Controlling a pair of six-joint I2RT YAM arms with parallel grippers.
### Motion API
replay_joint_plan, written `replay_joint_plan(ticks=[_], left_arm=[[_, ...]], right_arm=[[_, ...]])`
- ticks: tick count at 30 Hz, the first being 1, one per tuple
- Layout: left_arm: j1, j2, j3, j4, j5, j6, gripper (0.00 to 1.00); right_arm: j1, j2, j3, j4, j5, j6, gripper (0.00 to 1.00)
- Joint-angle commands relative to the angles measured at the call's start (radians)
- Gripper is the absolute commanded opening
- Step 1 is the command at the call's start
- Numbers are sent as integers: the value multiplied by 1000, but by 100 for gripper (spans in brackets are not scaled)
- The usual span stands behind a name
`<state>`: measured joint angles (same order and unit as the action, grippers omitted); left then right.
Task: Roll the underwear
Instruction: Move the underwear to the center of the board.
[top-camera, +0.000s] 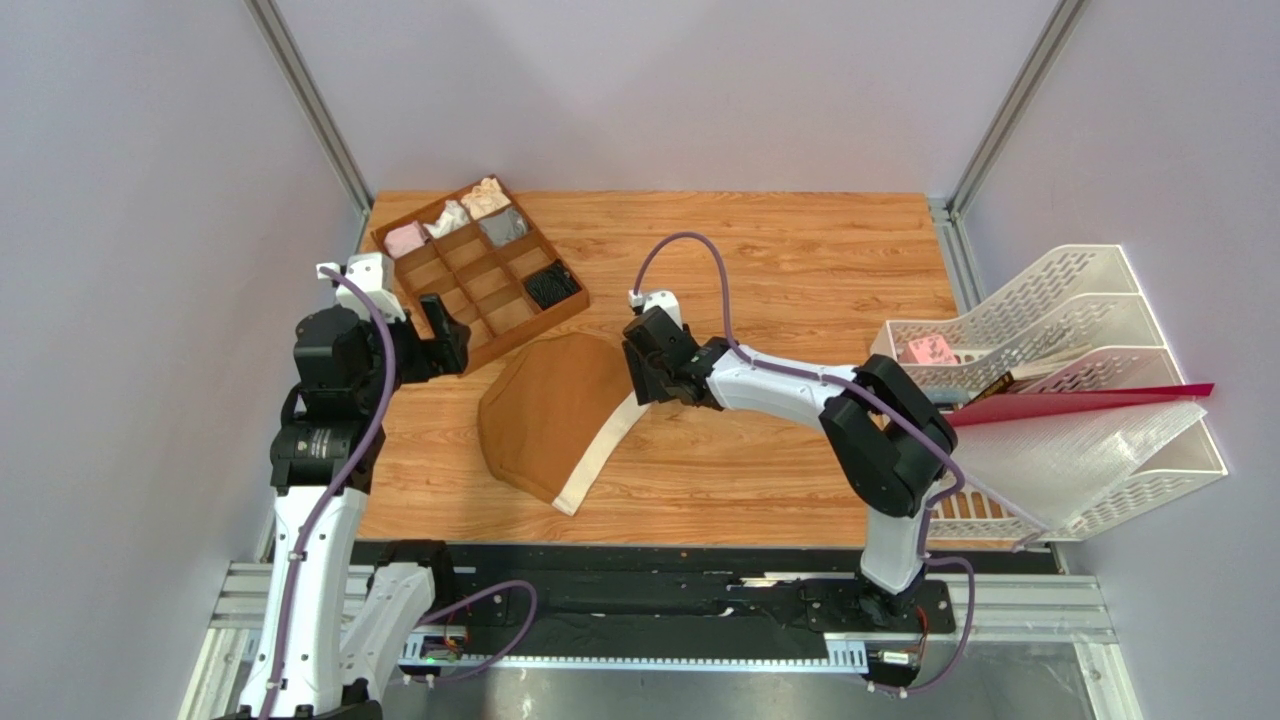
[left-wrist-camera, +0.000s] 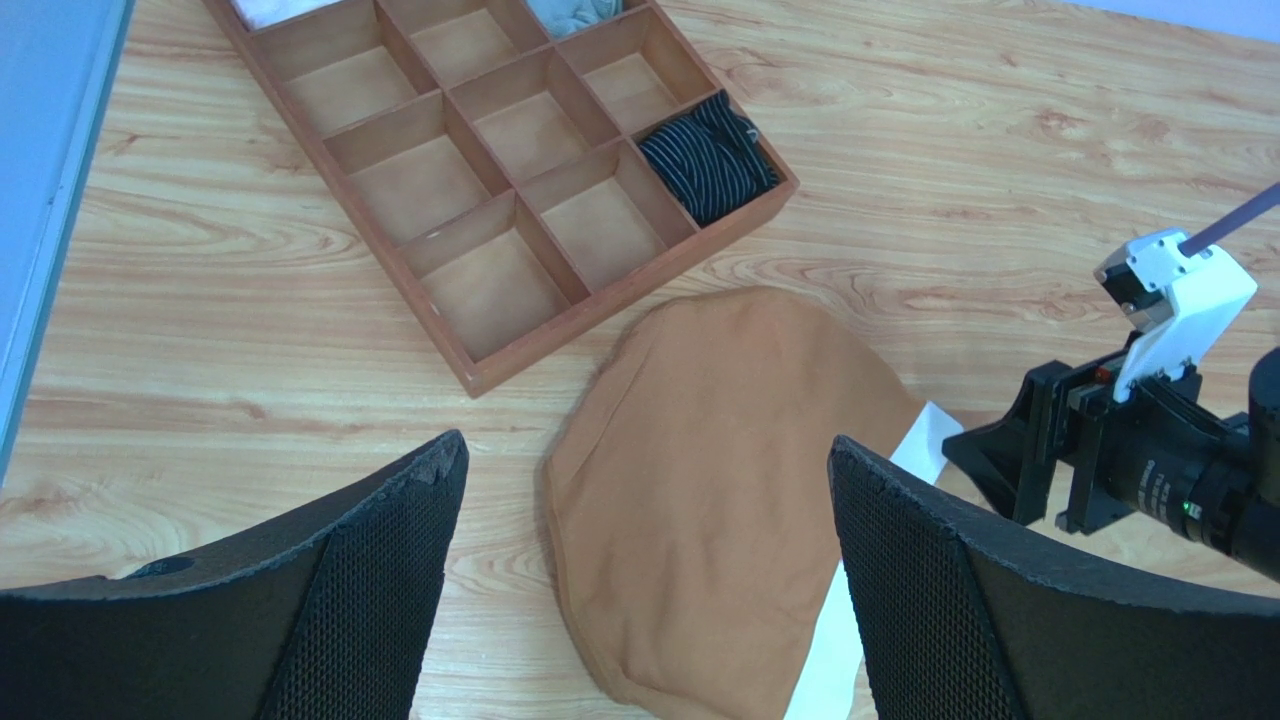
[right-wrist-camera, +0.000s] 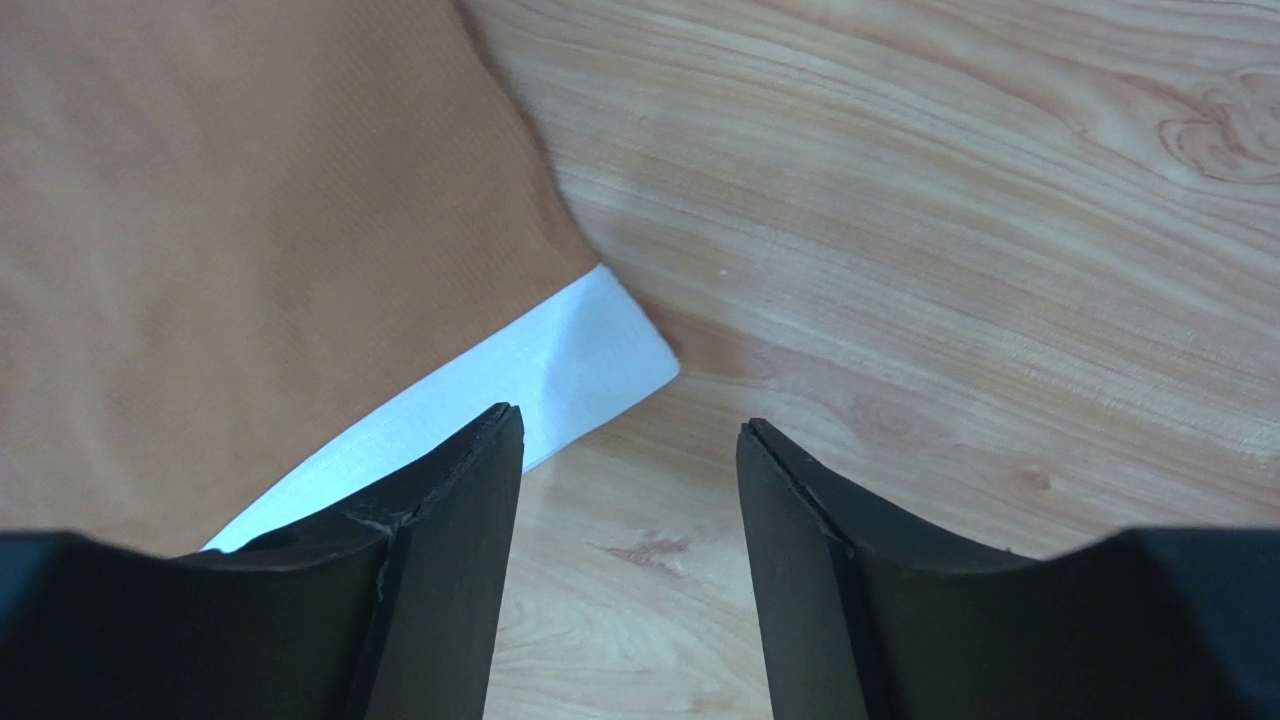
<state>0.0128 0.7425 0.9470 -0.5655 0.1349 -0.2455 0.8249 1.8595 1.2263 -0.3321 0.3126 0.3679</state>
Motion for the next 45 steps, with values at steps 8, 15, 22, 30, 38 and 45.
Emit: replay_joint_plan(ticks=[8,15,22,30,38,45], left_arm=[[-4,1,18,1,23,-11,93],[-4,9,19,-1,32,-14,93],[-2,11,19,-1,34,-15,93],[-4,6,19,-1,41,-14,93],[-134,27,22,-7,13,23,83],[-344,89,36,-98,-90,-81,80]], right_arm=[[-38,61,29,102,-73,-40,54],[-66,110,50,102,-90,-34,46],[-78,127,47,97,-110,-47,39],[-79,116,27,81,-90,-63,14],[-118,63,-25,25,-29,-61,0],[-199,-58,-140,13,10,-47,0]])
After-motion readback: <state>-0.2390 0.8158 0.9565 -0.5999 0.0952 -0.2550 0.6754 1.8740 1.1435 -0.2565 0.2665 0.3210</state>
